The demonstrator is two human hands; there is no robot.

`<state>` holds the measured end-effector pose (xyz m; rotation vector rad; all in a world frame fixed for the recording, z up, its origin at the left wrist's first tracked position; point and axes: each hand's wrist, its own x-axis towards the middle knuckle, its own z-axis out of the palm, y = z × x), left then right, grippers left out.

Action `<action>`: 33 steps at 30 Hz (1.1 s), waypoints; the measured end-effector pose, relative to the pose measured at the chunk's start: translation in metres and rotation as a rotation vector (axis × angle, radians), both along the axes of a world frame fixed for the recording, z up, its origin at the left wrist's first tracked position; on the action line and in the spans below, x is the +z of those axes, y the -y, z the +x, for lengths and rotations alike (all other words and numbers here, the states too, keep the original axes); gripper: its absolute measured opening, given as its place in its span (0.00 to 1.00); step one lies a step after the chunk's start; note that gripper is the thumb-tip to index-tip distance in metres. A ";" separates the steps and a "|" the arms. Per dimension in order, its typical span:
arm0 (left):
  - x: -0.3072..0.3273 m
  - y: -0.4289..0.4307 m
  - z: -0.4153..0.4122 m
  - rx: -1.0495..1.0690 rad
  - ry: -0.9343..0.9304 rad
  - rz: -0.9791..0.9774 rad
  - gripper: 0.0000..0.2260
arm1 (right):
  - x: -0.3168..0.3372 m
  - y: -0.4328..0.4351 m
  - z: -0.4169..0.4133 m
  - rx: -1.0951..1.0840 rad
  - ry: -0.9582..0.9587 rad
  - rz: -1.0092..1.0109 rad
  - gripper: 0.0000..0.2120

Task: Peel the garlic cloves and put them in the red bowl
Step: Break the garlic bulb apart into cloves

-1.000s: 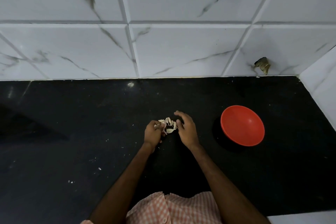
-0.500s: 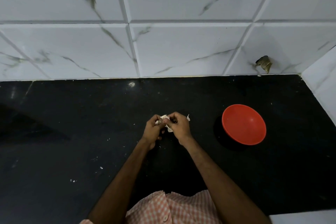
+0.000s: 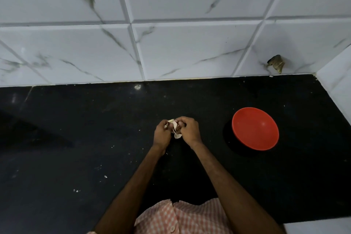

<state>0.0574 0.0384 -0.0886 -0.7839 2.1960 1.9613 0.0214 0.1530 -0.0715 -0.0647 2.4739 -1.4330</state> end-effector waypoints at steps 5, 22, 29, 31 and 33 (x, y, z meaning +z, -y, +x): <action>-0.002 0.003 -0.001 0.011 0.005 0.037 0.07 | 0.001 0.000 -0.001 0.024 0.015 -0.058 0.08; -0.005 0.010 0.006 0.032 0.025 -0.006 0.04 | -0.014 -0.009 -0.006 0.019 -0.070 0.068 0.04; -0.010 0.011 0.012 0.003 0.047 0.006 0.09 | -0.018 -0.013 -0.001 0.051 -0.076 0.095 0.08; -0.009 0.013 0.013 -0.042 0.033 -0.051 0.09 | -0.018 -0.012 -0.002 0.042 -0.086 0.105 0.07; -0.011 0.015 0.014 -0.107 0.016 -0.120 0.08 | -0.020 -0.011 -0.003 0.031 -0.088 0.113 0.06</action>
